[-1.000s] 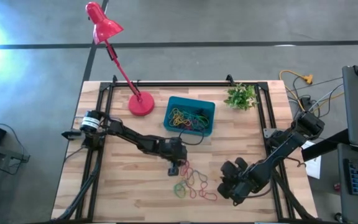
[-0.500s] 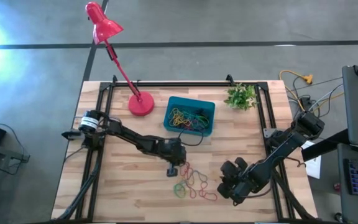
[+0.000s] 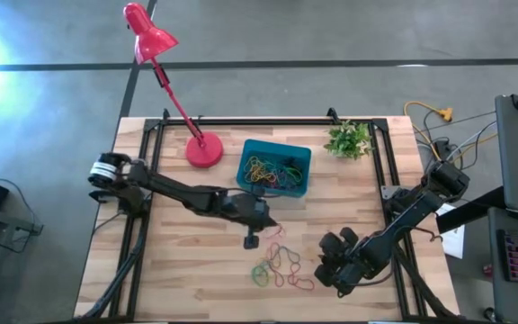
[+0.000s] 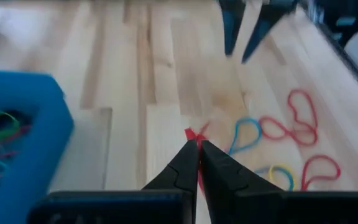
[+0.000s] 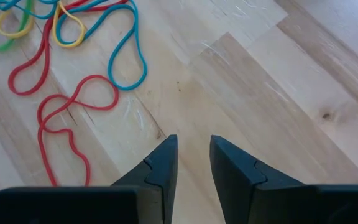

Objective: Pick and place rubber bands into bin
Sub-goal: Put the red rubber band into the blue bin

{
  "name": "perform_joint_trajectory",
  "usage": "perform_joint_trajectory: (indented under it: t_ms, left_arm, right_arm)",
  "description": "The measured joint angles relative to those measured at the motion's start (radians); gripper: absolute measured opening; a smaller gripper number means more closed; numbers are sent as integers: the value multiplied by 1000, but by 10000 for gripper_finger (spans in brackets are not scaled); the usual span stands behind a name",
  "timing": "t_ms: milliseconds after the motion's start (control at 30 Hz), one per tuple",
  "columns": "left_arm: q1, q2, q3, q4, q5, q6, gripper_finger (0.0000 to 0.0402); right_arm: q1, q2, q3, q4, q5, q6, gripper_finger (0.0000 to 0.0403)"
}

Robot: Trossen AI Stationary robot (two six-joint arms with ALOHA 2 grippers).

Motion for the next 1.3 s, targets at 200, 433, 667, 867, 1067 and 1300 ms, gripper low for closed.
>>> perform_joint_trajectory:
  t_ms: [200,433,667,867,1067,1300]
  left_arm:
    - [3,-71,0,-2,-46,25,0]
    - [21,-144,1,8,-71,27,0]
    - [36,-196,1,41,-71,43,0]
    - [66,-206,2,61,-71,66,0]
    - [159,-182,1,61,-90,128,0]
    - [311,-136,-8,60,-75,151,0]
  right_arm:
    - [1,0,-1,0,19,0,84]
    - [0,0,-2,0,19,0,84]
    - [-4,0,-3,1,23,0,84]
    - [-6,0,-3,1,47,0,84]
    - [-6,0,-4,1,67,3,84]
    - [-10,0,-4,10,71,9,84]
